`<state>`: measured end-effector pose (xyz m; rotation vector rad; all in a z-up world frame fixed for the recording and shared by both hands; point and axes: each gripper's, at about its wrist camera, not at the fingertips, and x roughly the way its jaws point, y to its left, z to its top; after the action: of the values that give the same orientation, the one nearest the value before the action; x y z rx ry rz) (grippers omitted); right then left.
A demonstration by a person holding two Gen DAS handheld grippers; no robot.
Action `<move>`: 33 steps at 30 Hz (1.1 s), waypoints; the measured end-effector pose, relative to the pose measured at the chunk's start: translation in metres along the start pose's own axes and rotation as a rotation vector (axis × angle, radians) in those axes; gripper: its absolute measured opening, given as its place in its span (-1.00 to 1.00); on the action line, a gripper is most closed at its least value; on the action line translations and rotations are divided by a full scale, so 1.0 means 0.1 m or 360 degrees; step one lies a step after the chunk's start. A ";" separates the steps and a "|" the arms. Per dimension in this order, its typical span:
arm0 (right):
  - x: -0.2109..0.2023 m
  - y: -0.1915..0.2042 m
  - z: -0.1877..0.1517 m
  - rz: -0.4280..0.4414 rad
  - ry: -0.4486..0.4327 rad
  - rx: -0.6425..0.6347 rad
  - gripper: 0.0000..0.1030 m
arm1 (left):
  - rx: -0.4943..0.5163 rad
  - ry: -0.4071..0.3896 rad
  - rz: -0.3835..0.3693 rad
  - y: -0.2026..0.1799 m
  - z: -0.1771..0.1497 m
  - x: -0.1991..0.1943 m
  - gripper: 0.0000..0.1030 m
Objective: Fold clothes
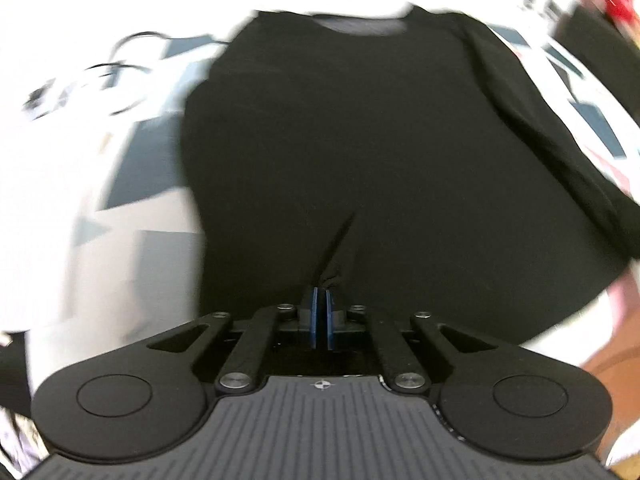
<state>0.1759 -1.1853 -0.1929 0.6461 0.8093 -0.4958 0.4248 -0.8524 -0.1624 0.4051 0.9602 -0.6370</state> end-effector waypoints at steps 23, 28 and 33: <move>0.40 0.74 -0.07 -0.0024 0.0092 -0.0578 0.21 | -0.0684 -0.0315 0.0550 1.30 0.77 -0.05 0.32; 0.42 0.70 0.01 -0.0078 0.0067 -0.0550 -0.58 | -0.0449 -0.0200 0.0370 1.01 0.64 0.06 0.48; 0.38 0.39 0.26 -0.0080 0.0041 -0.0365 -0.93 | -0.0291 -0.0095 0.0118 0.65 0.36 0.06 0.49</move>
<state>0.2356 -1.1822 -0.1964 0.4217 0.8937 -0.4329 0.4930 -0.8263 -0.1465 0.2565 0.9337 -0.4870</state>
